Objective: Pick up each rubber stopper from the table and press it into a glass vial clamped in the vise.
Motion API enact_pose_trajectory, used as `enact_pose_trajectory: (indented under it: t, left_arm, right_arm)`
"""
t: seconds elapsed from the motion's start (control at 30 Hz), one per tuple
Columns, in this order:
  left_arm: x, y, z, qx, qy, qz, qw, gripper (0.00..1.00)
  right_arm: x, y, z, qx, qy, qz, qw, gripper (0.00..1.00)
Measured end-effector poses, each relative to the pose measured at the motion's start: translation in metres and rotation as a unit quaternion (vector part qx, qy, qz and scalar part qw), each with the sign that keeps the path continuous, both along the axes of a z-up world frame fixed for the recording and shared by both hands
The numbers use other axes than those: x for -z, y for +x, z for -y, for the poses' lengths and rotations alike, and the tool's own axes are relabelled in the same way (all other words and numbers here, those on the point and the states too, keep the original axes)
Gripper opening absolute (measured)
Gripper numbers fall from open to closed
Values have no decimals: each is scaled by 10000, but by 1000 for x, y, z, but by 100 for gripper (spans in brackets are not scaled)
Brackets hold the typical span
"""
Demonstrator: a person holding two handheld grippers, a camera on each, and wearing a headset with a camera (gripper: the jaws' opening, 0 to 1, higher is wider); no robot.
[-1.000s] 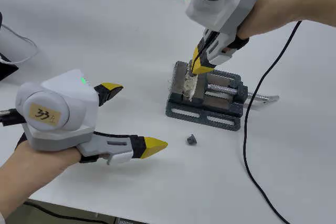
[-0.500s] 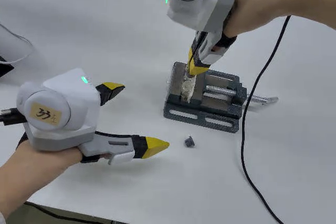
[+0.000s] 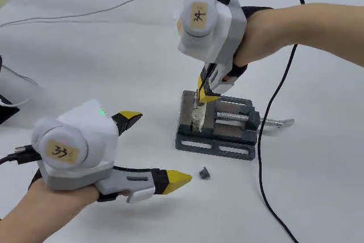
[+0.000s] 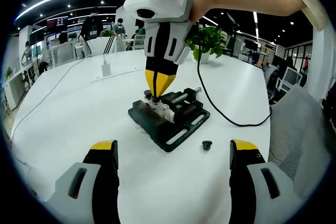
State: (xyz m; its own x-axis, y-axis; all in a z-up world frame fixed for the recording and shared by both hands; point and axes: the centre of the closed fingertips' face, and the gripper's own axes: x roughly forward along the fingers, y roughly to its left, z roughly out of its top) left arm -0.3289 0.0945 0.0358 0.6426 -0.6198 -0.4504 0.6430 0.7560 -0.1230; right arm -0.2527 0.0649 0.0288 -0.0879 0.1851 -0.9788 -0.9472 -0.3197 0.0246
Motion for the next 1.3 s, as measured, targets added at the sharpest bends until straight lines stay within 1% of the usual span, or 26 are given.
enact_pose_trajectory:
  t: [0.07,0.1,0.23,0.3,0.37,0.43,0.7,0.77,0.9,1.03,1.13,1.17,1.23,1.3]
  left_arm:
    - [0,0,1,27,49,4,10000,86]
    - [-1,0,2,25,44,10,10000,86]
    - [-3,0,5,54,54,36,10000,86]
    - [-5,-1,6,50,45,49,10000,86]
    - [-5,-2,7,68,51,54,9999,86]
    - [-4,-4,8,72,58,58,9999,86]
    - [-4,-5,10,62,43,63,10000,86]
    - [-5,-5,10,56,38,71,10000,86]
    - [-4,-5,10,41,24,71,10000,86]
    - [-3,-5,9,44,36,56,10000,85]
    - [-3,-6,9,52,34,55,10000,86]
    - [-3,-6,9,50,37,59,10000,86]
    - [-2,-7,9,51,38,44,10000,85]
    - [-2,-7,9,54,47,49,10000,85]
  right_arm:
    - [0,-1,1,3,60,3,10000,0]
    - [-1,-1,1,-59,140,18,9999,0]
    - [-1,0,2,14,418,2,9991,0]
    - [-2,-1,3,-18,553,27,9985,0]
    - [-3,-2,3,54,647,20,9979,0]
    - [-3,-3,3,52,695,33,9976,0]
    - [-5,-8,0,-47,715,128,9973,0]
    - [-5,-6,0,-64,706,140,9974,0]
    - [-5,-7,0,-65,701,128,9974,0]
    - [-6,-8,-1,-76,733,108,9972,0]
    - [-7,-6,-1,-44,793,154,9967,0]
    - [-7,-5,-1,-40,801,180,9966,1]
    - [-9,-3,0,-26,824,232,9963,5]
    - [-10,-5,3,-21,828,217,9963,10]
